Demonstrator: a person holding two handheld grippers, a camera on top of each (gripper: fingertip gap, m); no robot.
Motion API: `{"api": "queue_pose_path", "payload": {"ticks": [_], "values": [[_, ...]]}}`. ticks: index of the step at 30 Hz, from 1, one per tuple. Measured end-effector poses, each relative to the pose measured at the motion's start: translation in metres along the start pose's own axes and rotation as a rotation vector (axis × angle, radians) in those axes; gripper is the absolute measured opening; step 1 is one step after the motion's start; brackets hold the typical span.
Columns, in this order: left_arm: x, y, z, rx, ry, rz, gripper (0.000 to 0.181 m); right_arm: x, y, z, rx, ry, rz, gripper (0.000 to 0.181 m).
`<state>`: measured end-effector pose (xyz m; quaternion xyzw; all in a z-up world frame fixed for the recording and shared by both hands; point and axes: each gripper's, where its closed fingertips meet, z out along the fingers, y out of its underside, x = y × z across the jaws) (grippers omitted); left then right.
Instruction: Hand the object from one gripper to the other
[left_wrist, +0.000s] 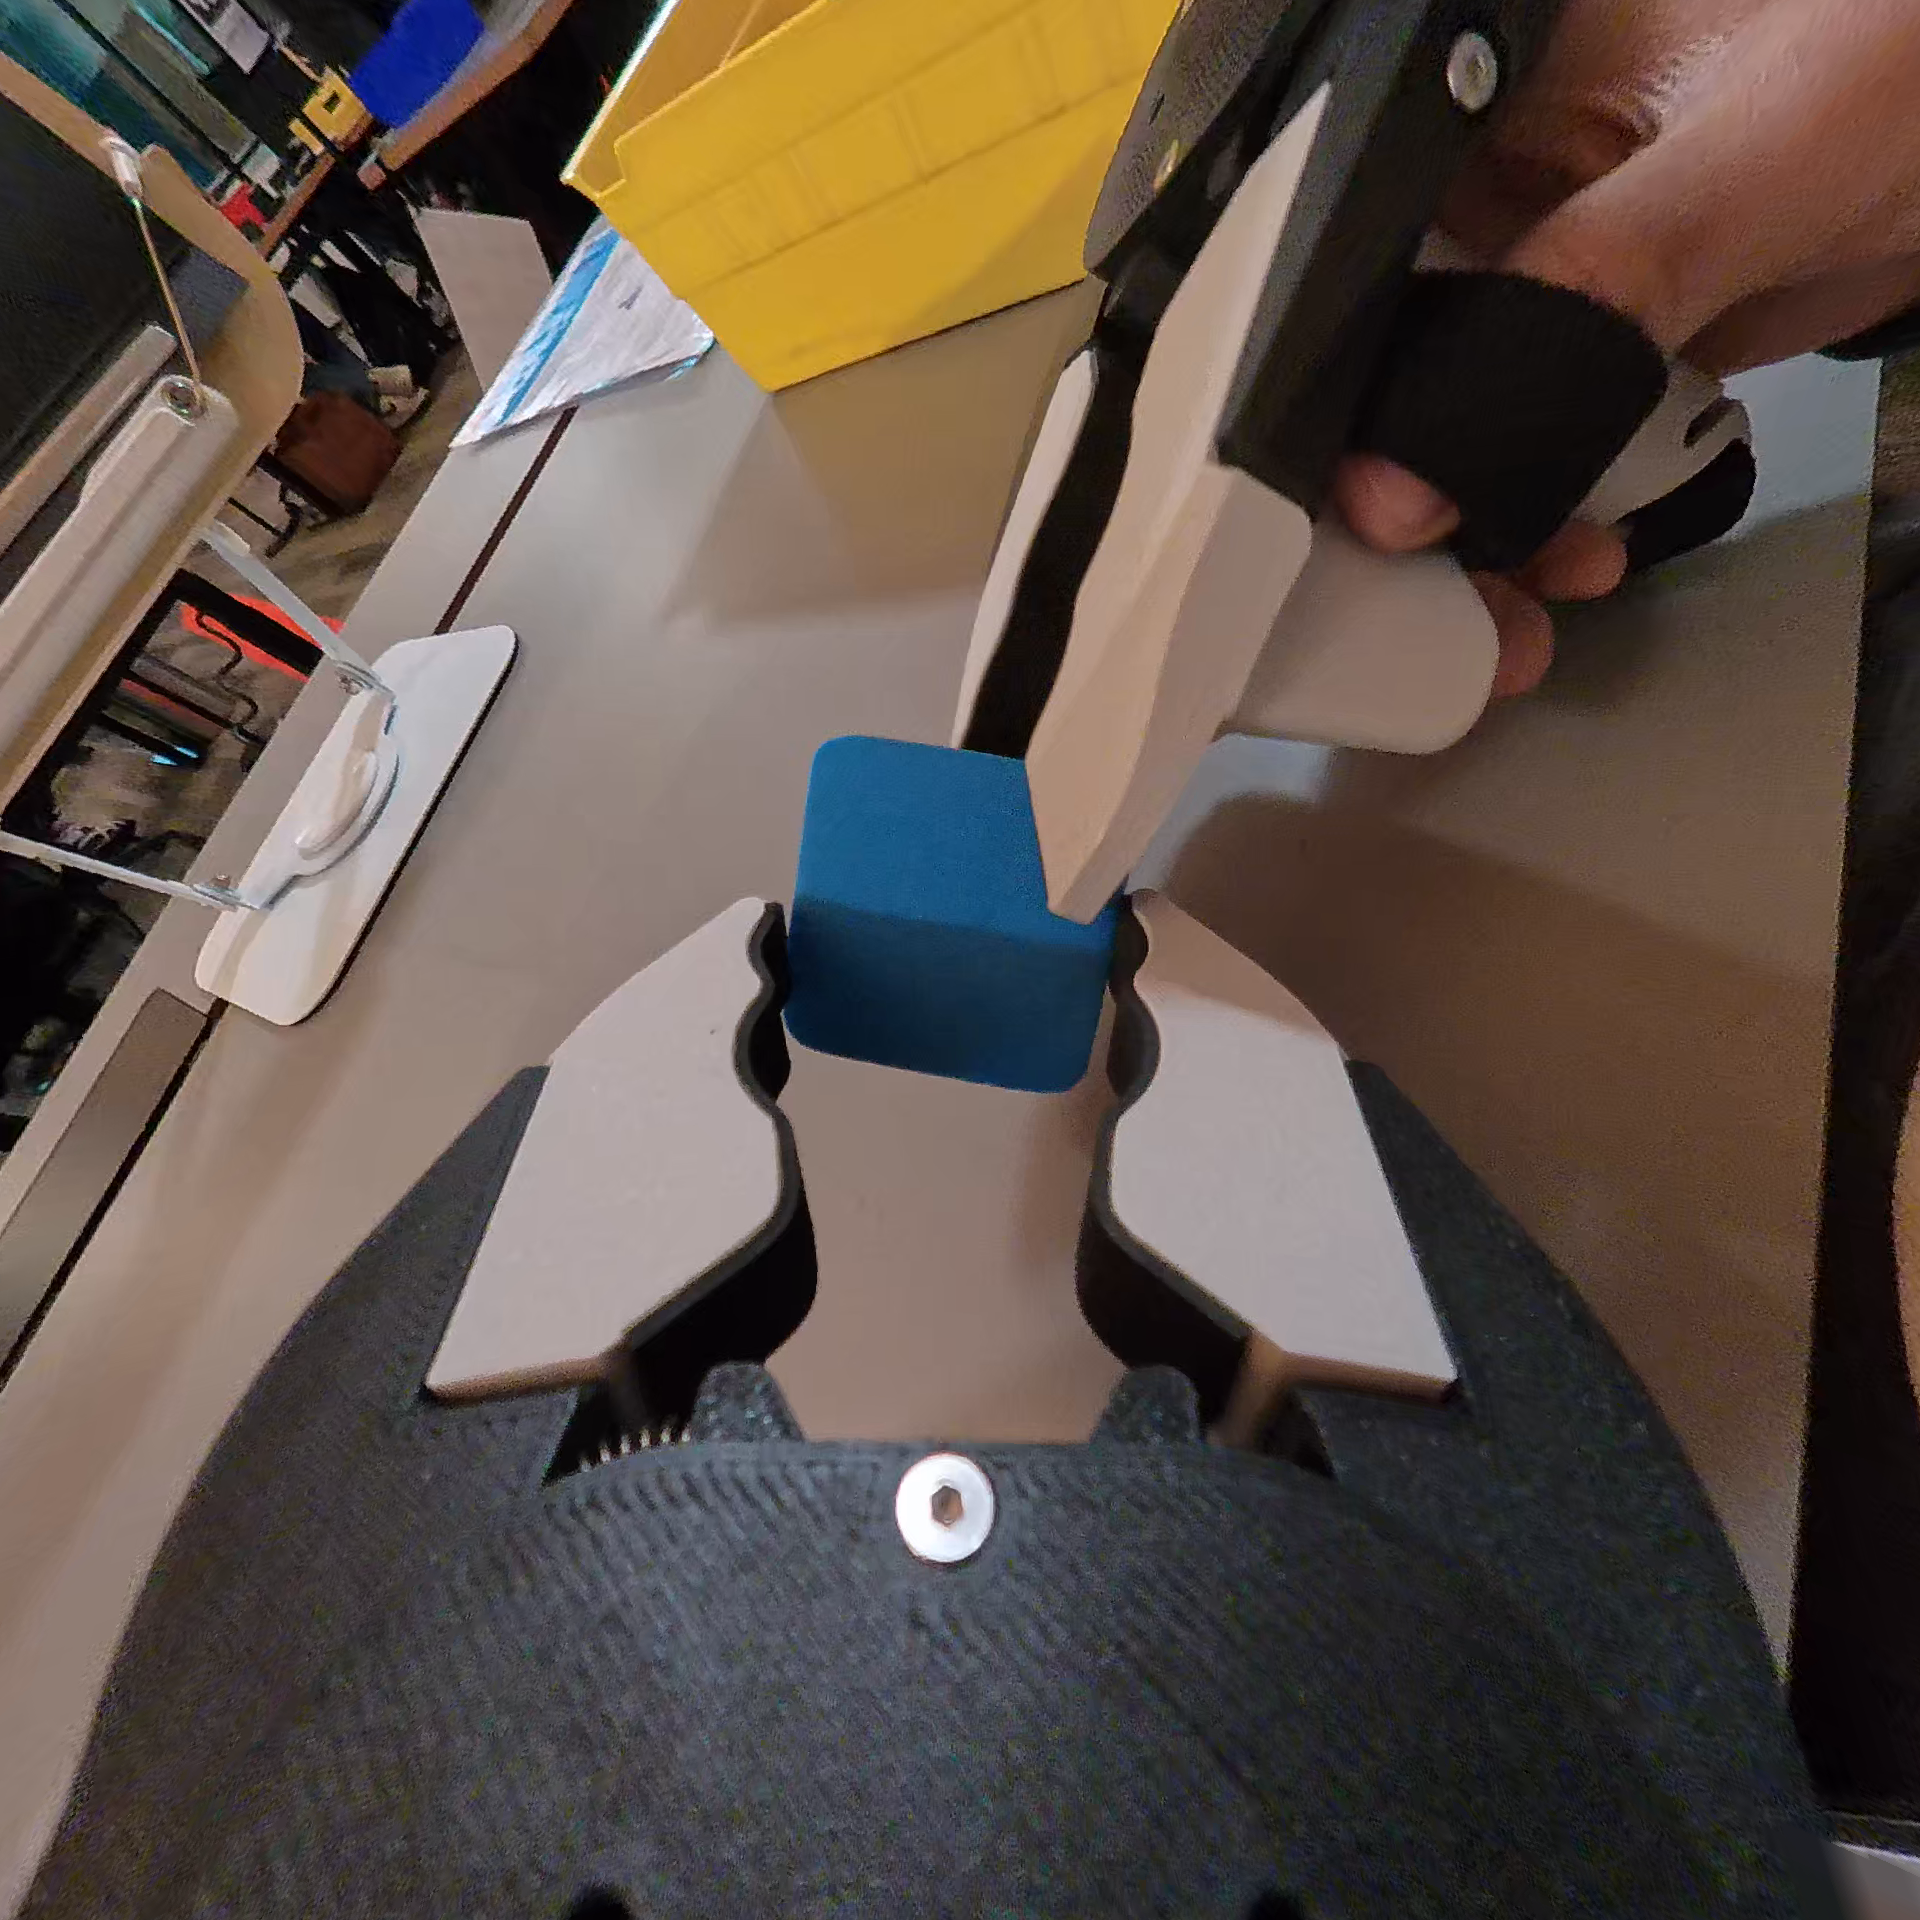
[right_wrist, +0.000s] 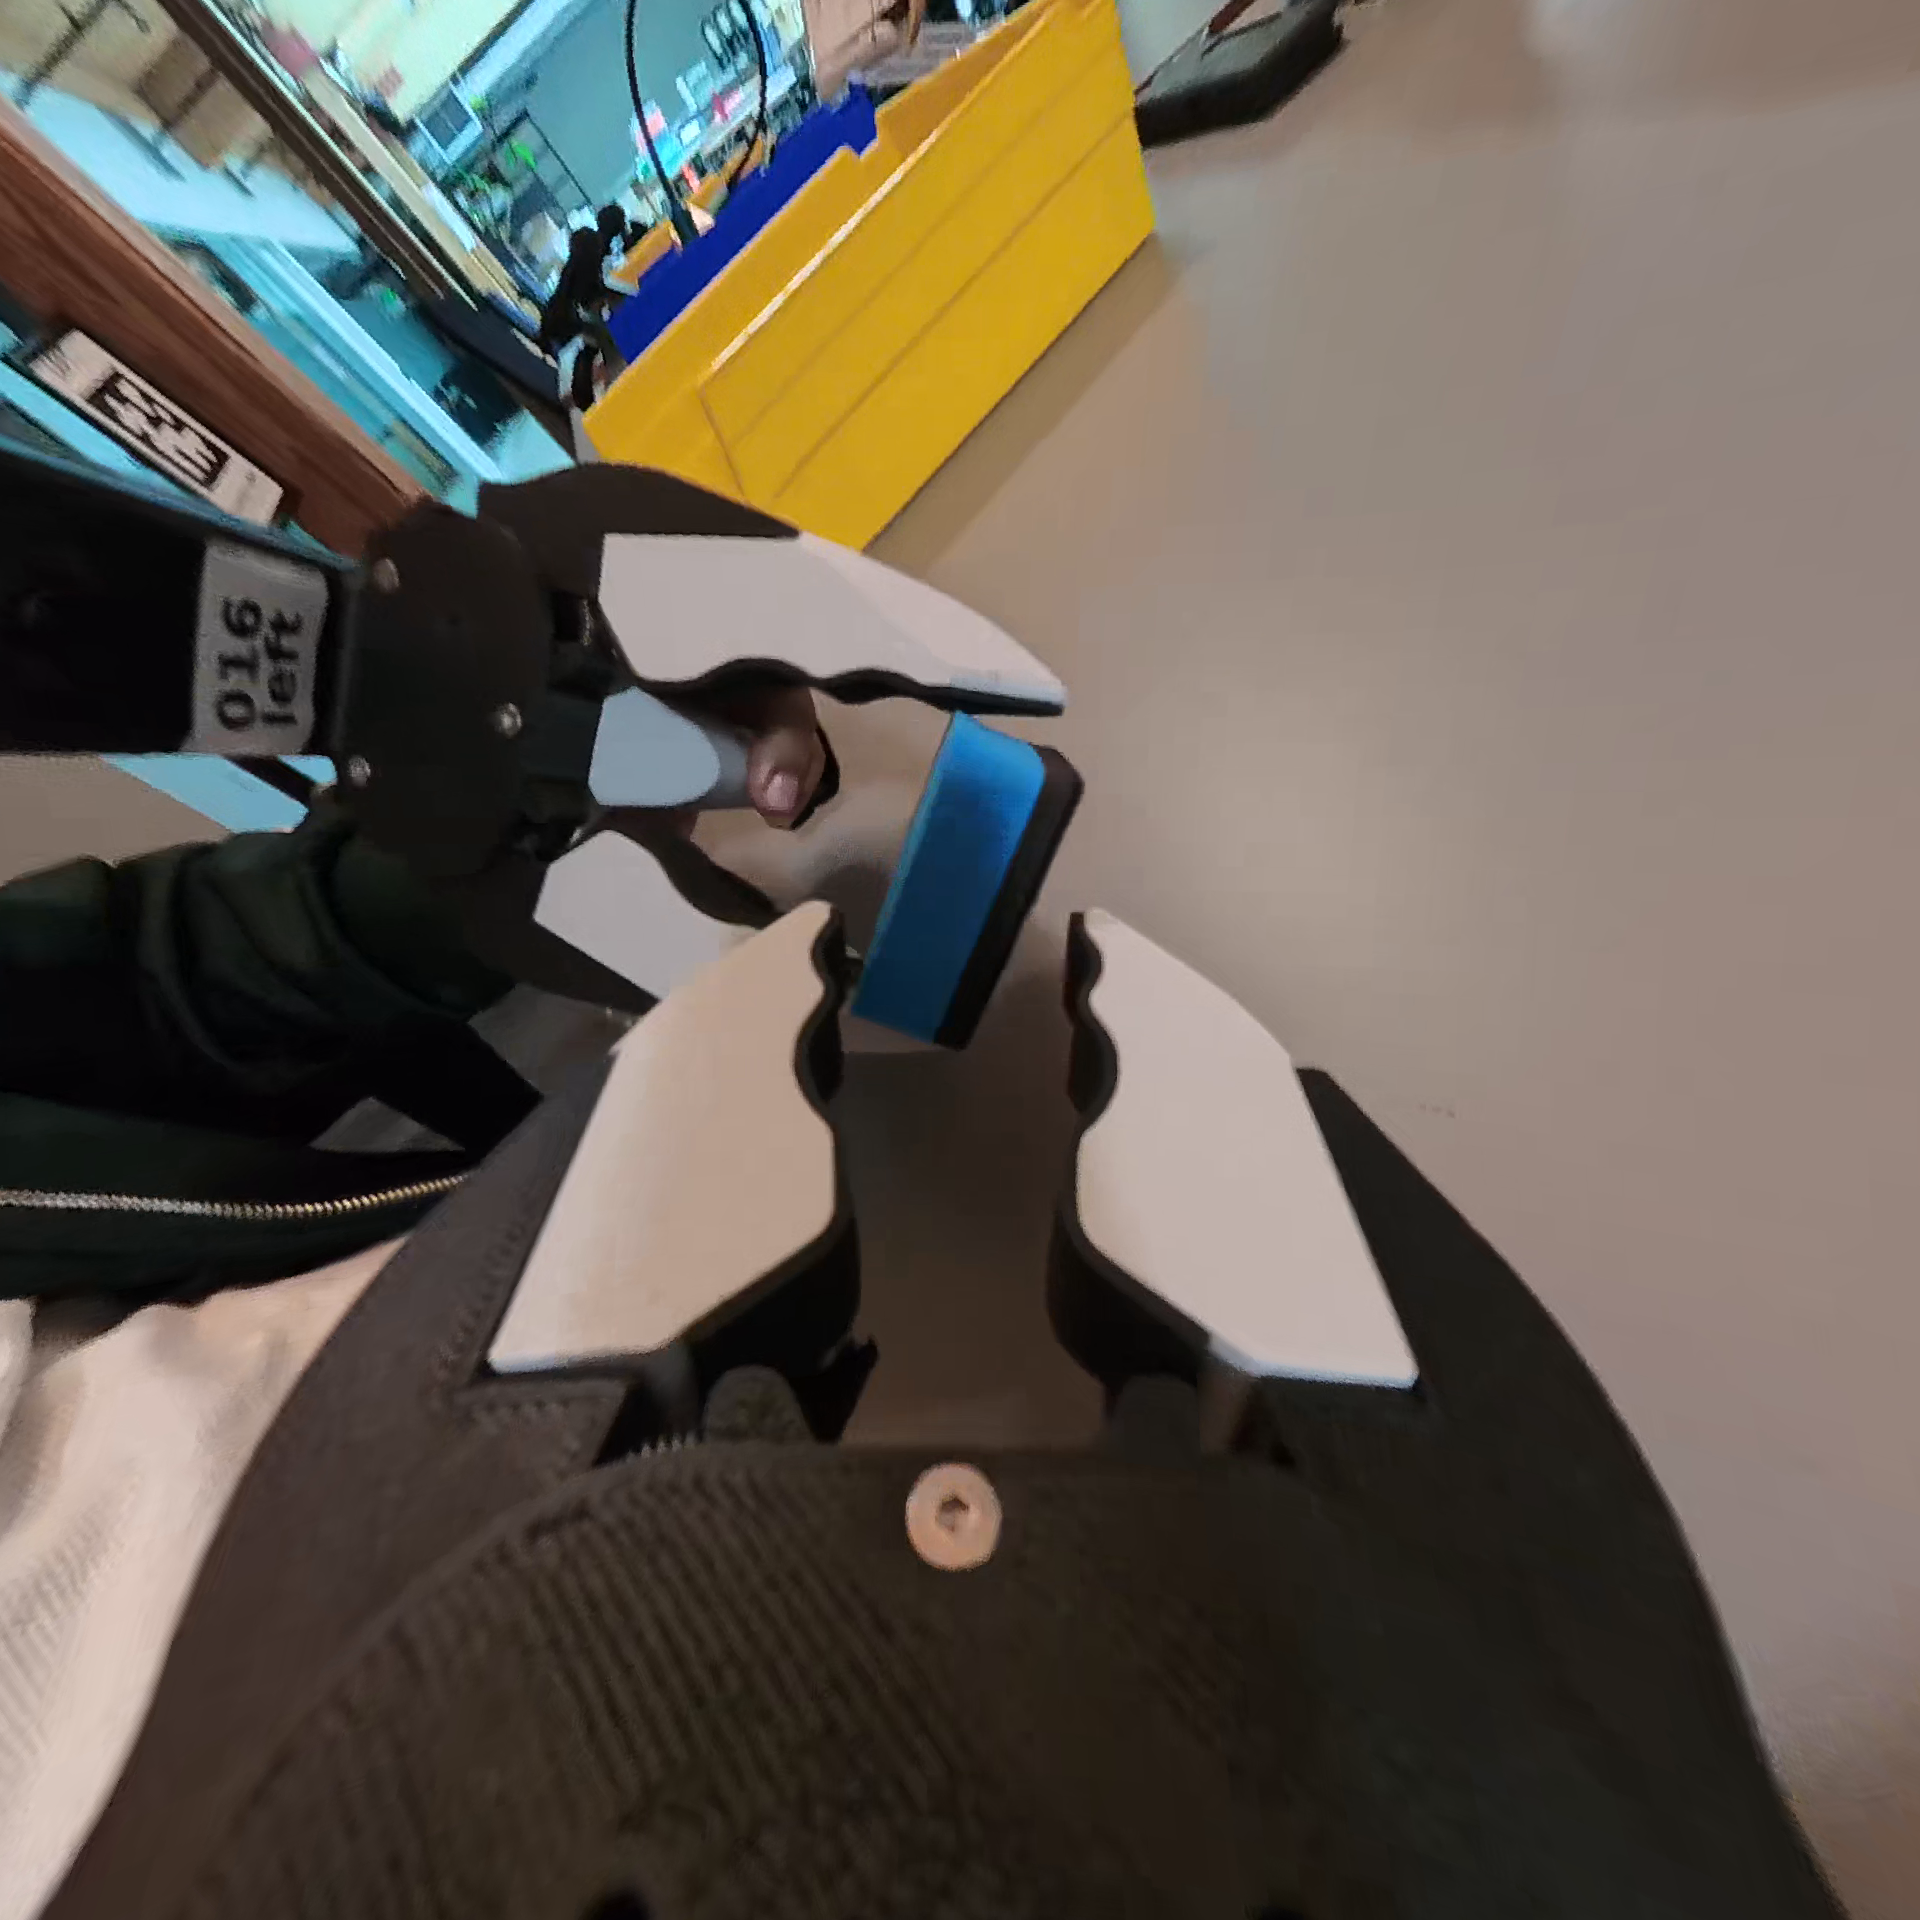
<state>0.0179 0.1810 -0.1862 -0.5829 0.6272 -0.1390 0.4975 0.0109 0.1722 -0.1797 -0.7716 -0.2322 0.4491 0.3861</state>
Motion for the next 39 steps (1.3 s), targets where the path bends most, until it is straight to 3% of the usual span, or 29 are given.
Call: {"api": "queue_pose_path", "payload": {"ticks": [2,11,15,21,24,28,31,37,39], "values": [[-0.001,0.001,0.000,0.000,0.003,-0.004,0.061,0.000,0.002,0.001,-0.015,0.013,-0.027,0.031],[-0.003,-0.005,-0.002,0.062,0.000,-0.054,0.064,0.003,0.001,-0.002,-0.004,-0.014,0.044,0.028],[-0.014,-0.009,-0.005,0.154,0.033,-0.240,0.083,0.004,-0.013,-0.011,0.075,-0.020,0.015,0.028],[-0.023,-0.017,-0.015,0.362,0.288,-0.734,0.088,-0.006,-0.030,-0.018,0.201,-0.065,-0.131,0.028],[-0.025,-0.029,-0.028,0.505,0.464,-0.916,0.080,-0.015,-0.033,-0.018,0.226,-0.064,-0.266,0.028],[-0.022,-0.042,-0.042,0.621,0.661,-1.030,0.055,-0.027,-0.031,-0.014,0.225,-0.087,-0.362,0.028],[-0.020,-0.044,-0.047,0.635,0.704,-1.028,0.024,-0.032,-0.029,-0.012,0.215,-0.113,-0.371,0.028],[-0.021,-0.044,-0.049,0.623,0.673,-0.981,0.023,-0.033,-0.029,-0.011,0.223,-0.115,-0.364,0.031],[-0.023,-0.045,-0.051,0.636,0.664,-0.984,0.023,-0.030,-0.031,-0.012,0.237,-0.105,-0.354,0.039]]}}
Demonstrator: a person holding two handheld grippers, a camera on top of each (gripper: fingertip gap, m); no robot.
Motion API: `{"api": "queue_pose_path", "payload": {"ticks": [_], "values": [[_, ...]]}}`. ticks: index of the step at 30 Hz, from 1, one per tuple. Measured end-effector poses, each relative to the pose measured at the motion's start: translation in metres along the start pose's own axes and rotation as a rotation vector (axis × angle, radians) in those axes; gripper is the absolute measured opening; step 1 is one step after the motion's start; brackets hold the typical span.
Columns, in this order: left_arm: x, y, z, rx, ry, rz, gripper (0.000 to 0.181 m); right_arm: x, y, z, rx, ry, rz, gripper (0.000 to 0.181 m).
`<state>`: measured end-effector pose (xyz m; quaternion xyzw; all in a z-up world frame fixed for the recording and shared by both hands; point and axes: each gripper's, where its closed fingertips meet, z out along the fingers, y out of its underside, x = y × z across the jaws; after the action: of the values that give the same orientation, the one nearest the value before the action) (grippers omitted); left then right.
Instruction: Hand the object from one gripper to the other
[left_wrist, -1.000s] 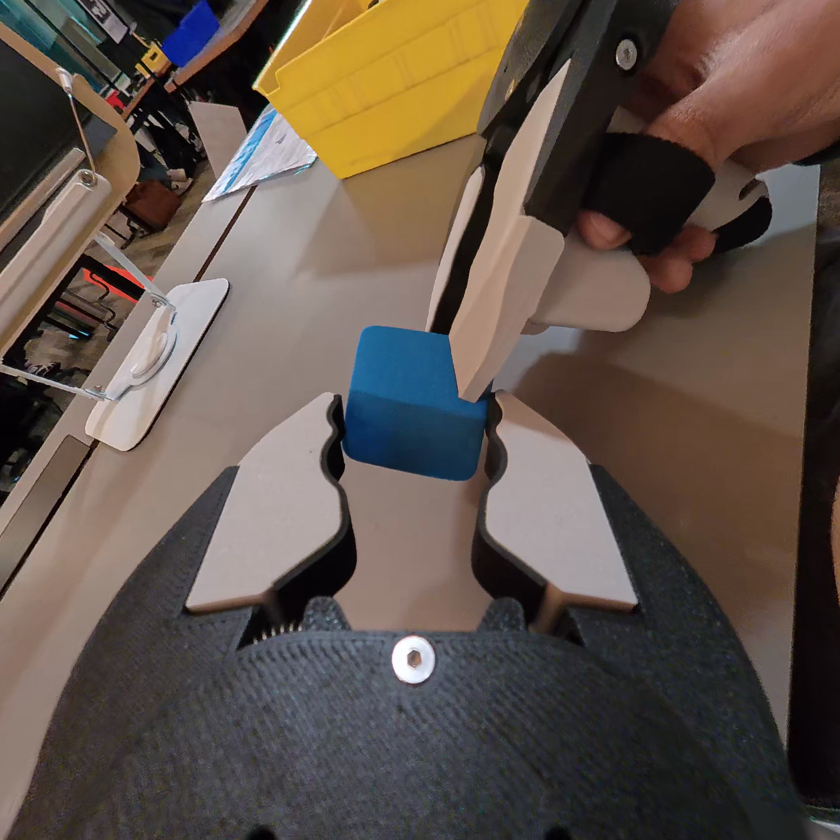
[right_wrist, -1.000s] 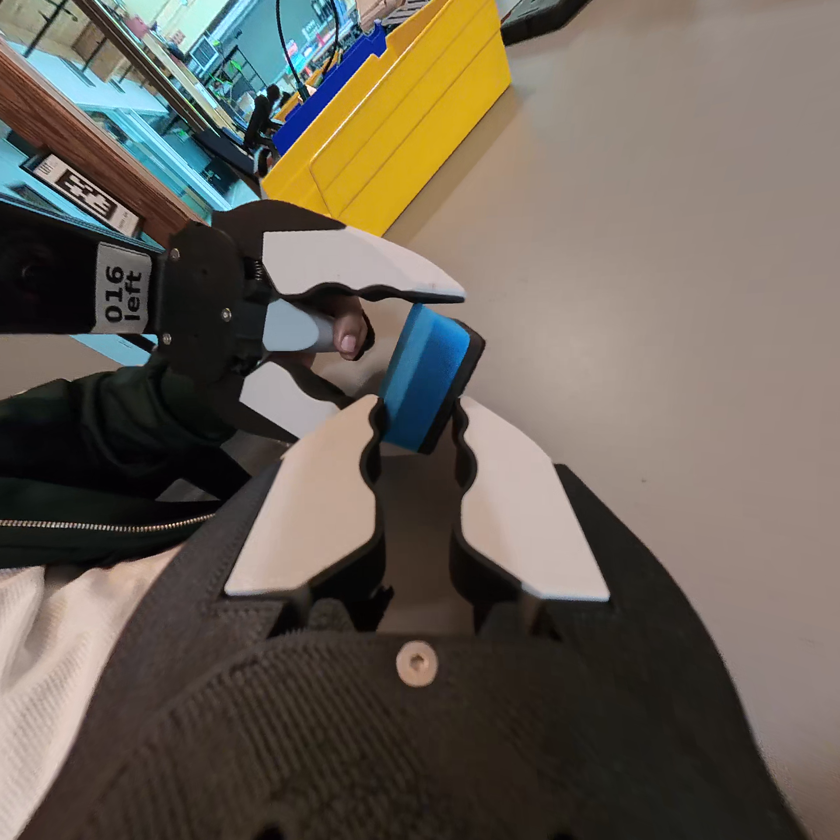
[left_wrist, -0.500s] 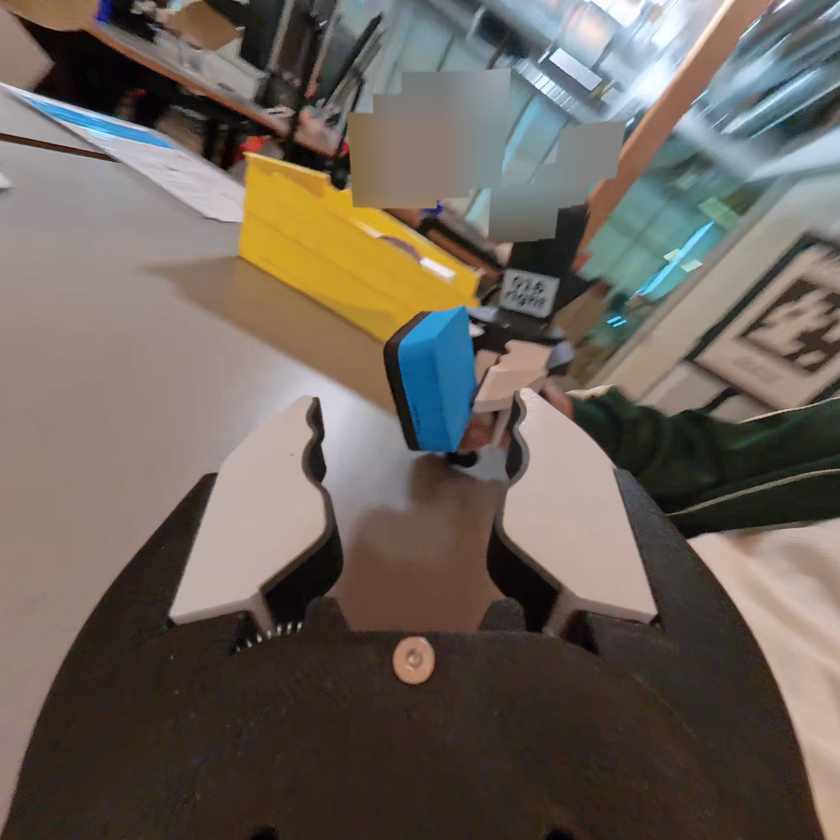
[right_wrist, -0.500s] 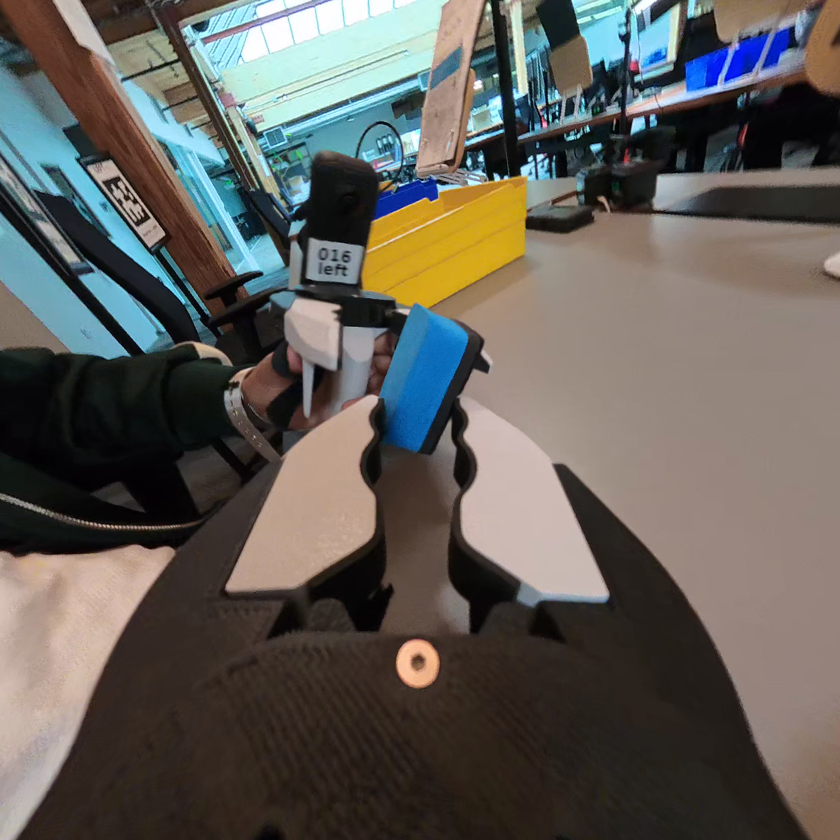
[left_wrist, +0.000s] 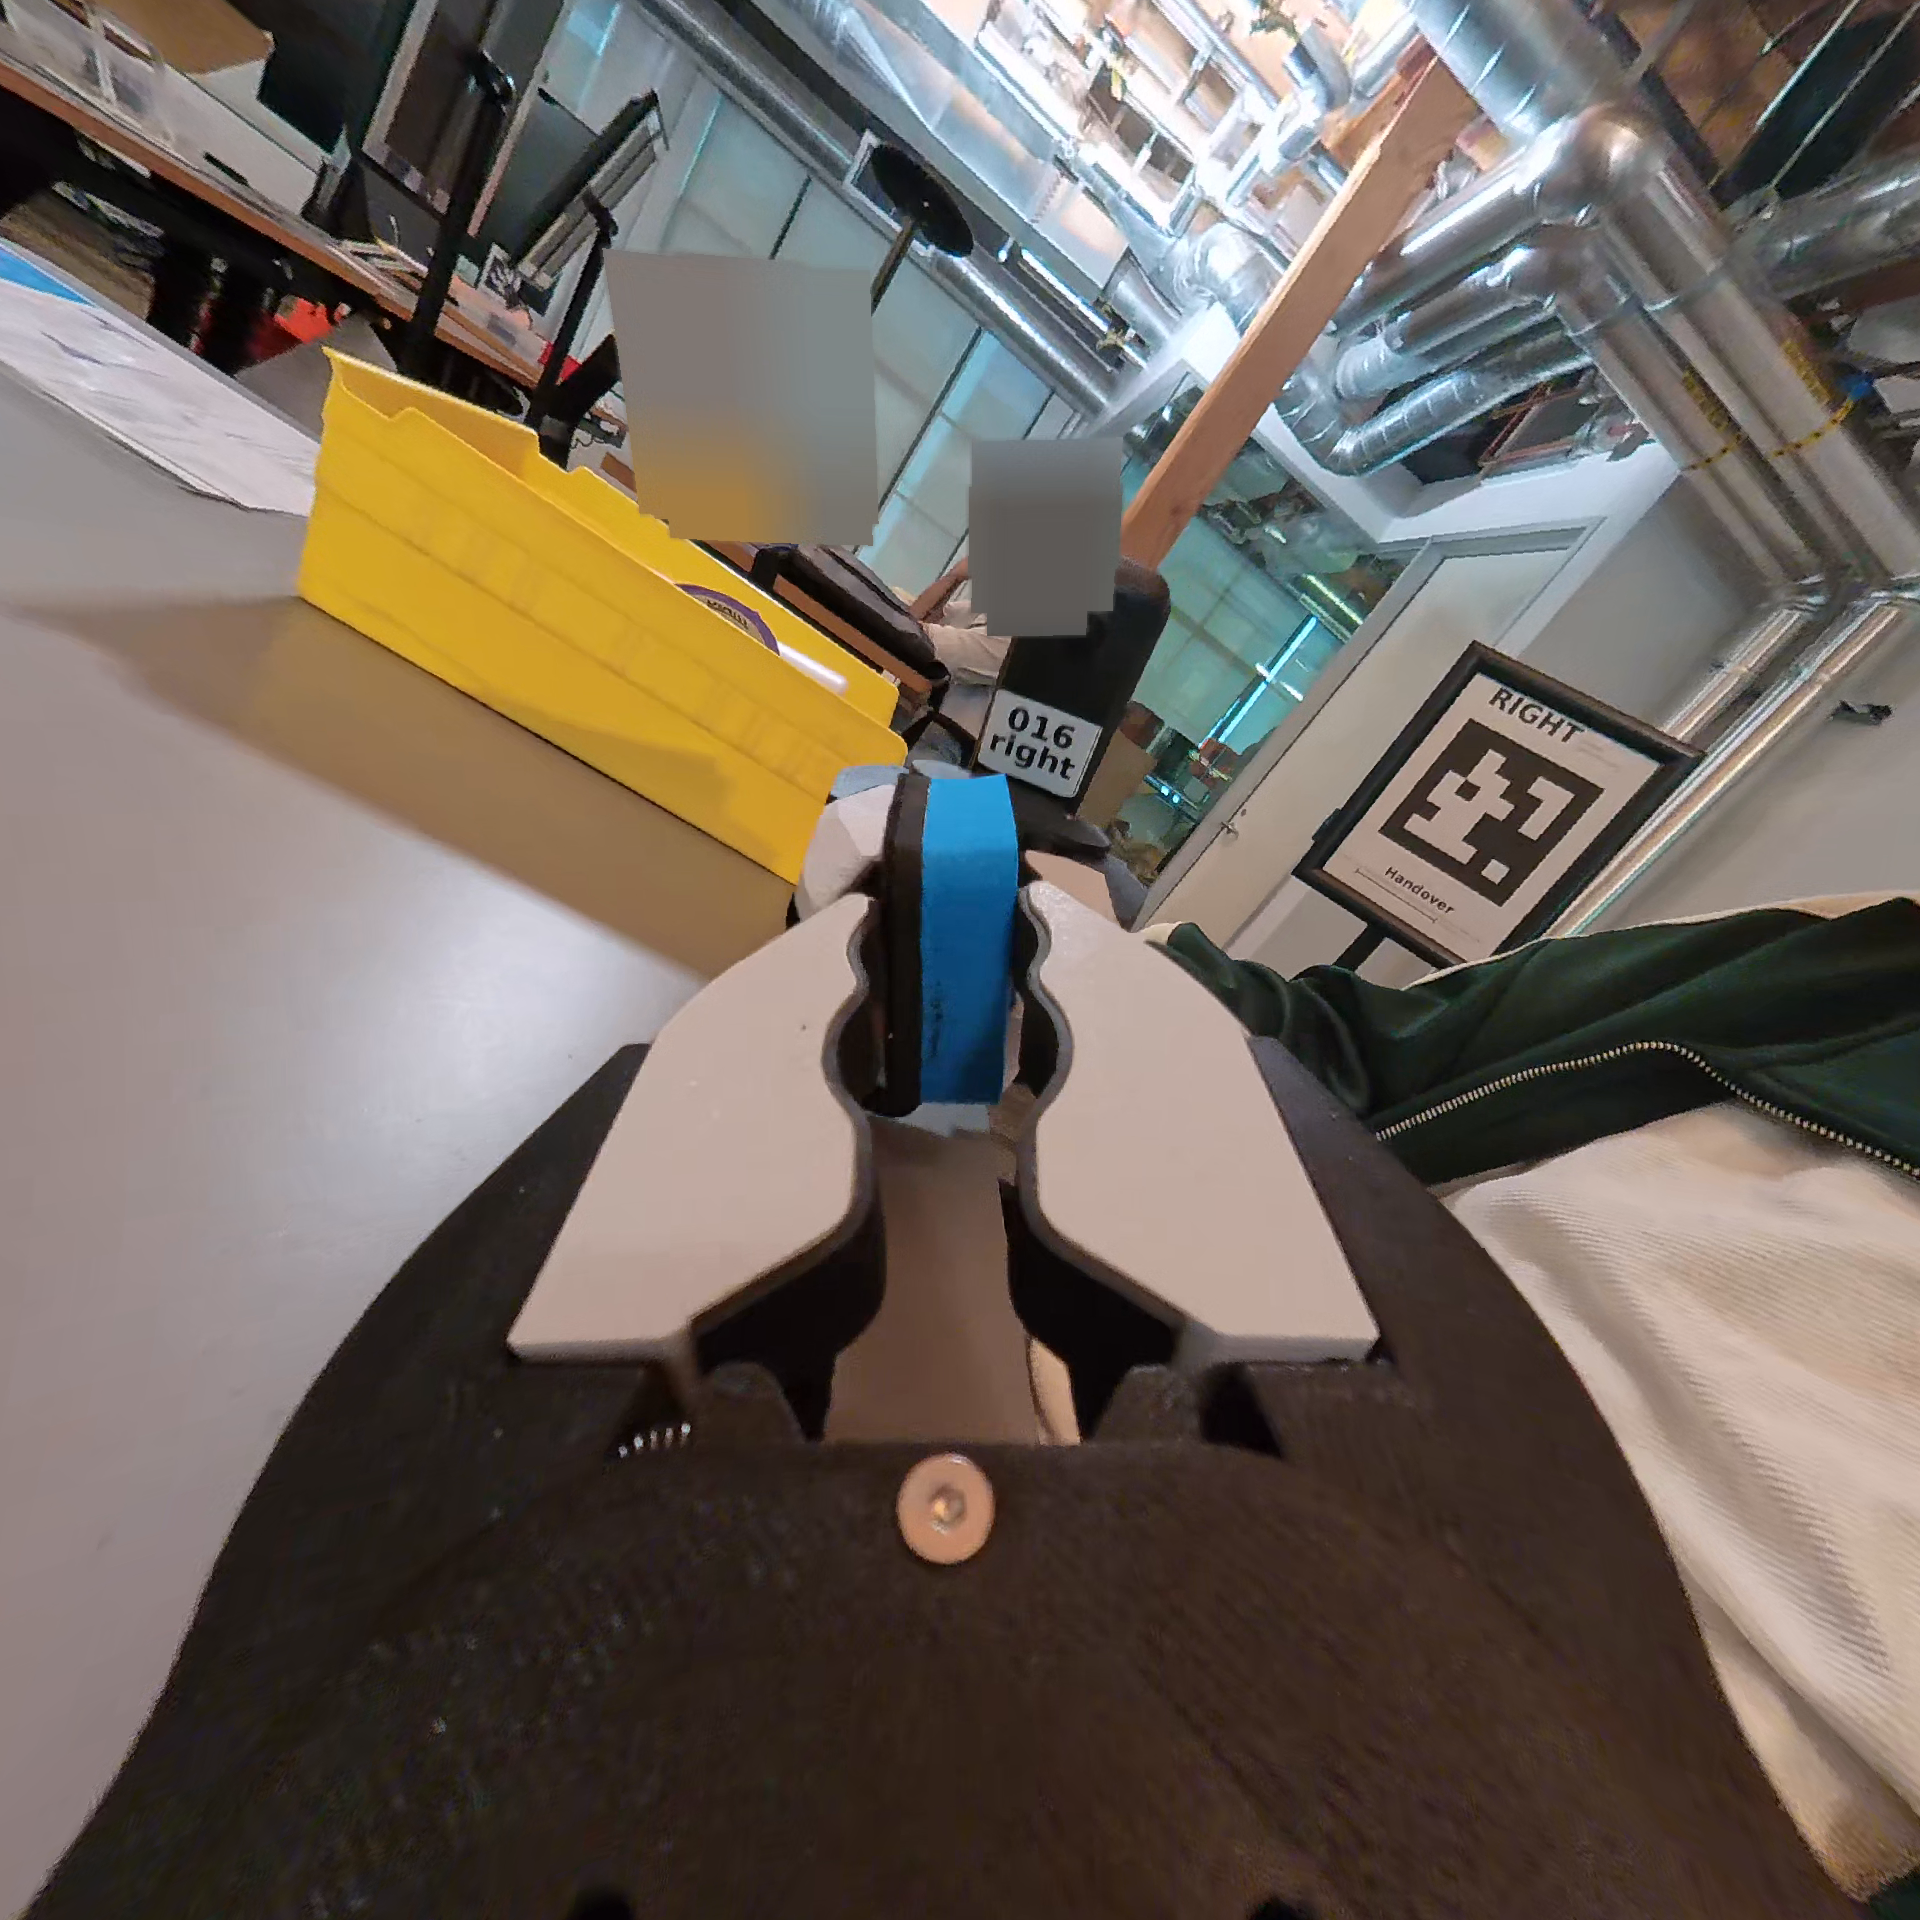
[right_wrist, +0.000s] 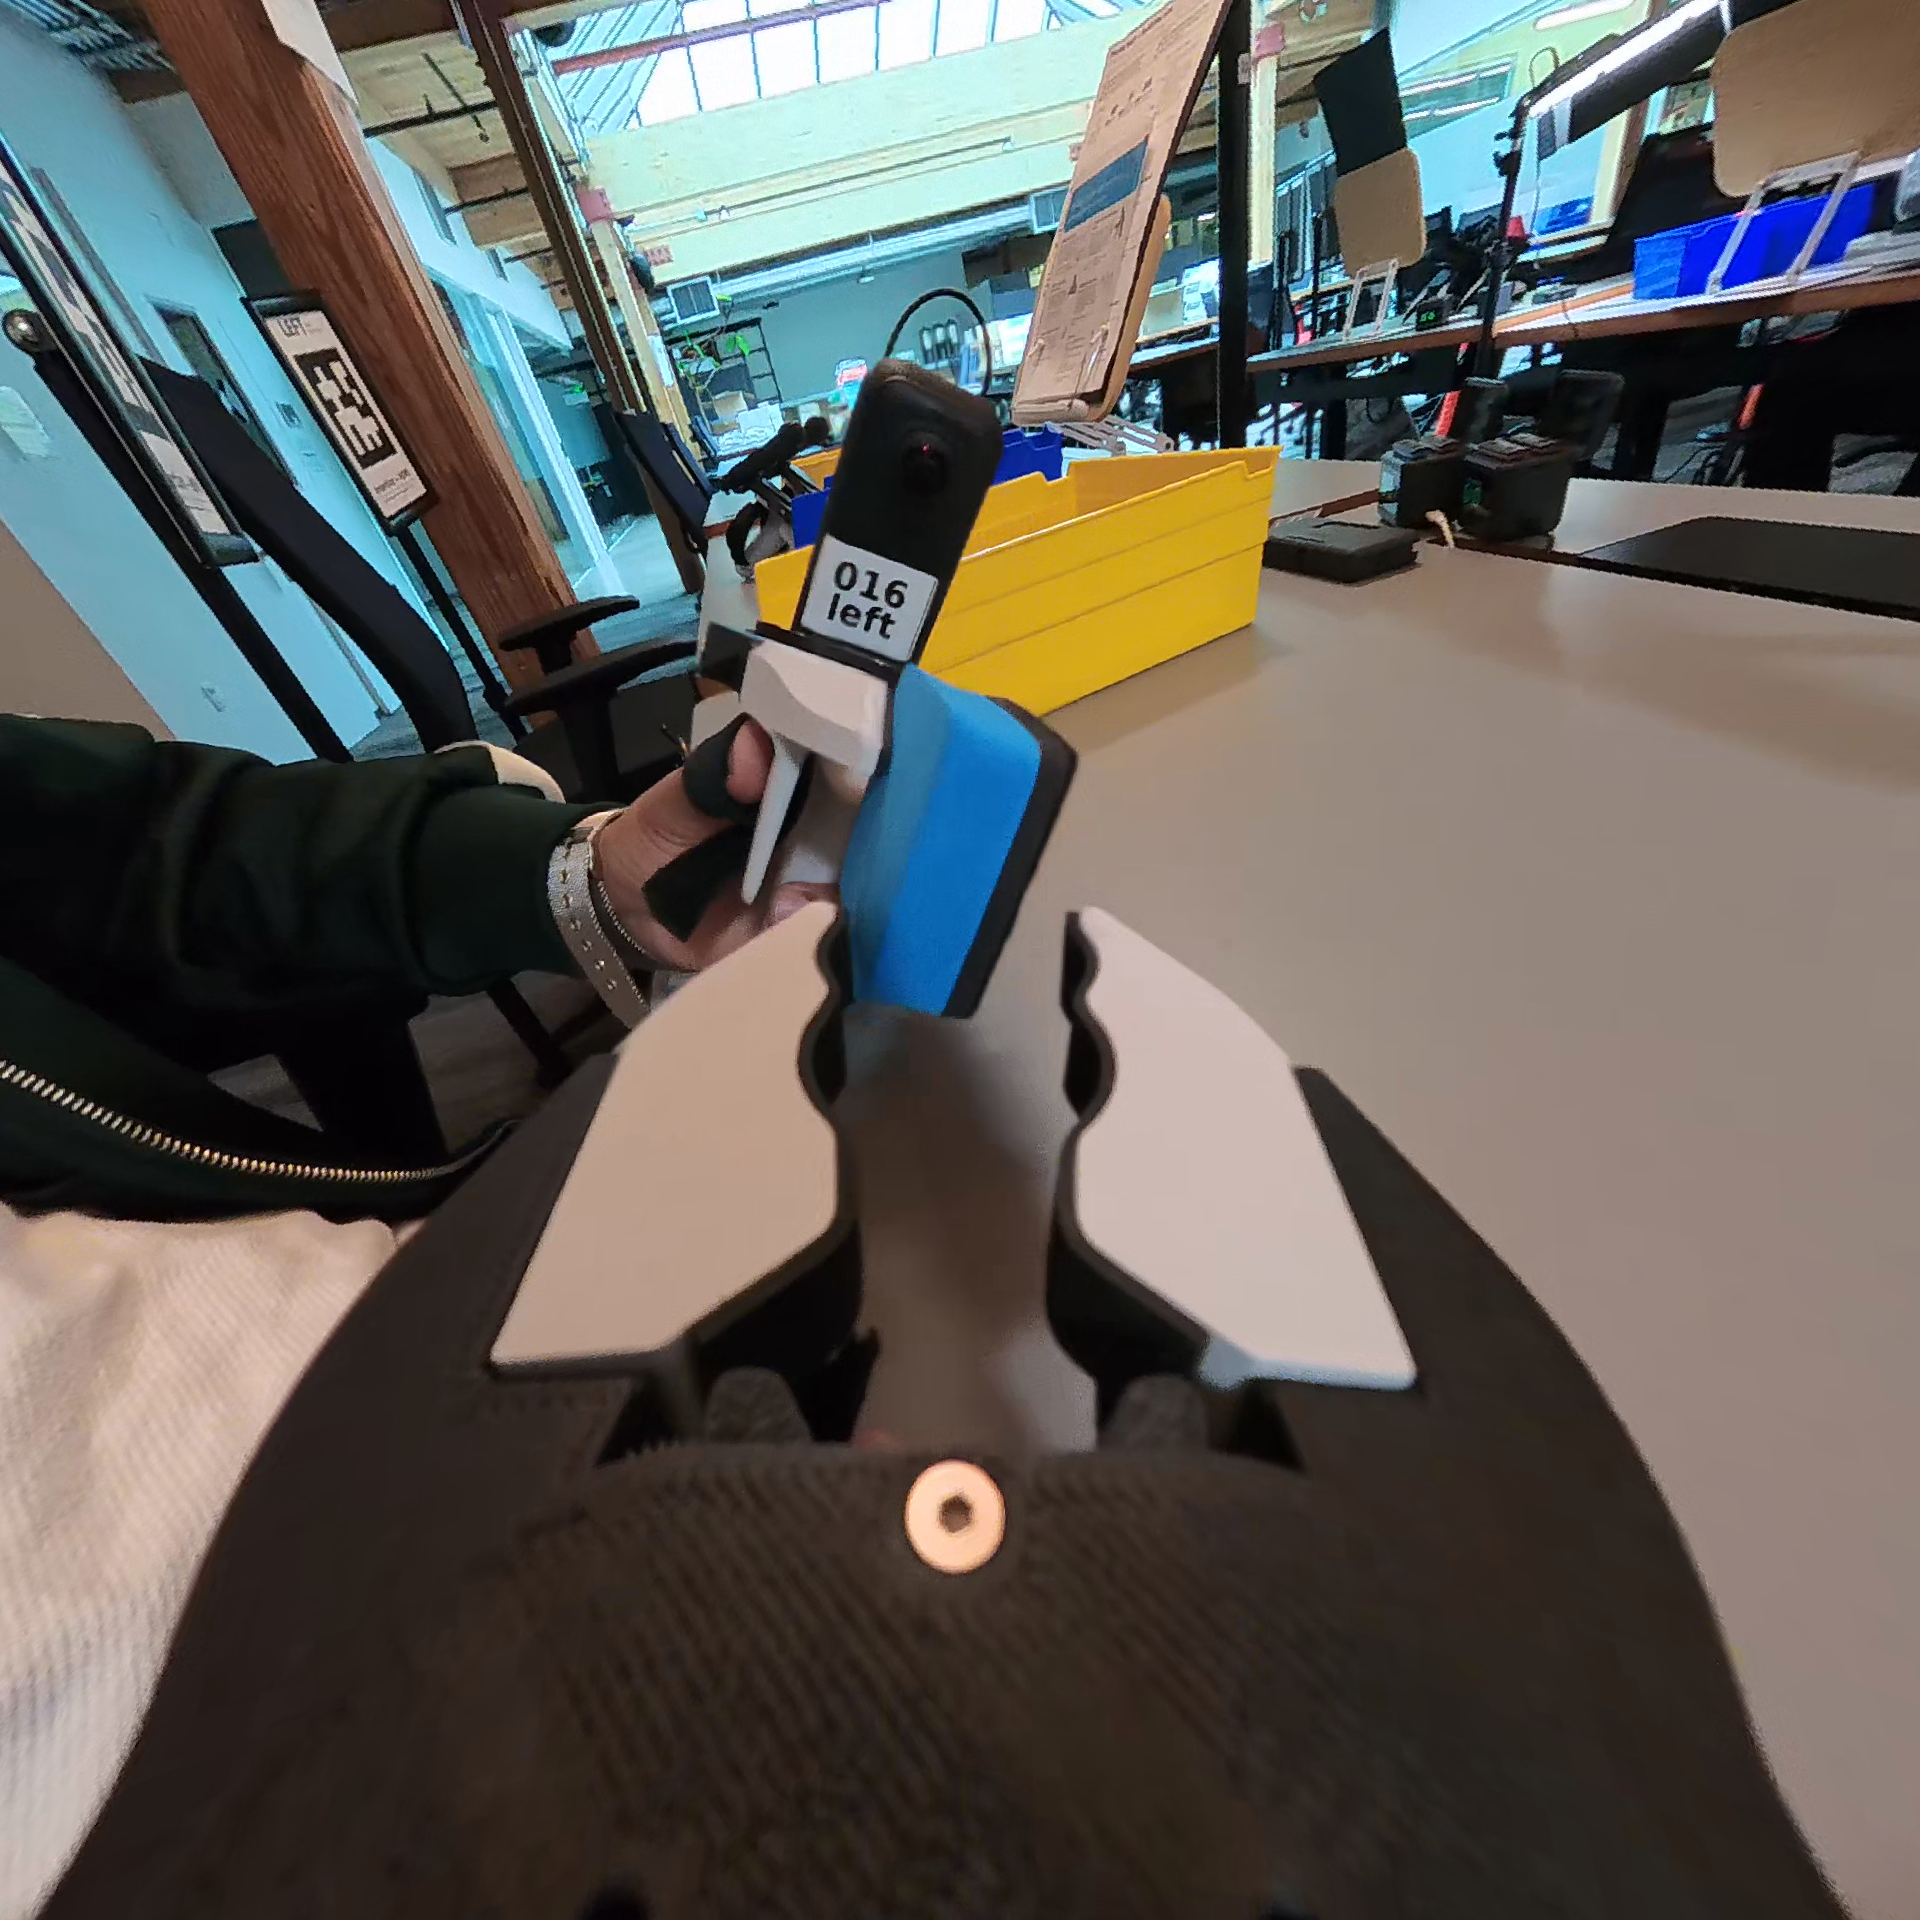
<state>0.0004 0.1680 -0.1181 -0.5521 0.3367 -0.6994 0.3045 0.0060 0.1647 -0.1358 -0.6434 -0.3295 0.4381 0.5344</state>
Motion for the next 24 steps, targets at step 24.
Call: {"api": "queue_pose_path", "payload": {"ticks": [24], "values": [[-0.010,0.023,0.000,-0.081,0.154,-0.526,0.024,-0.010,0.004,-0.002,-0.124,0.069,-0.680,0.061]]}}
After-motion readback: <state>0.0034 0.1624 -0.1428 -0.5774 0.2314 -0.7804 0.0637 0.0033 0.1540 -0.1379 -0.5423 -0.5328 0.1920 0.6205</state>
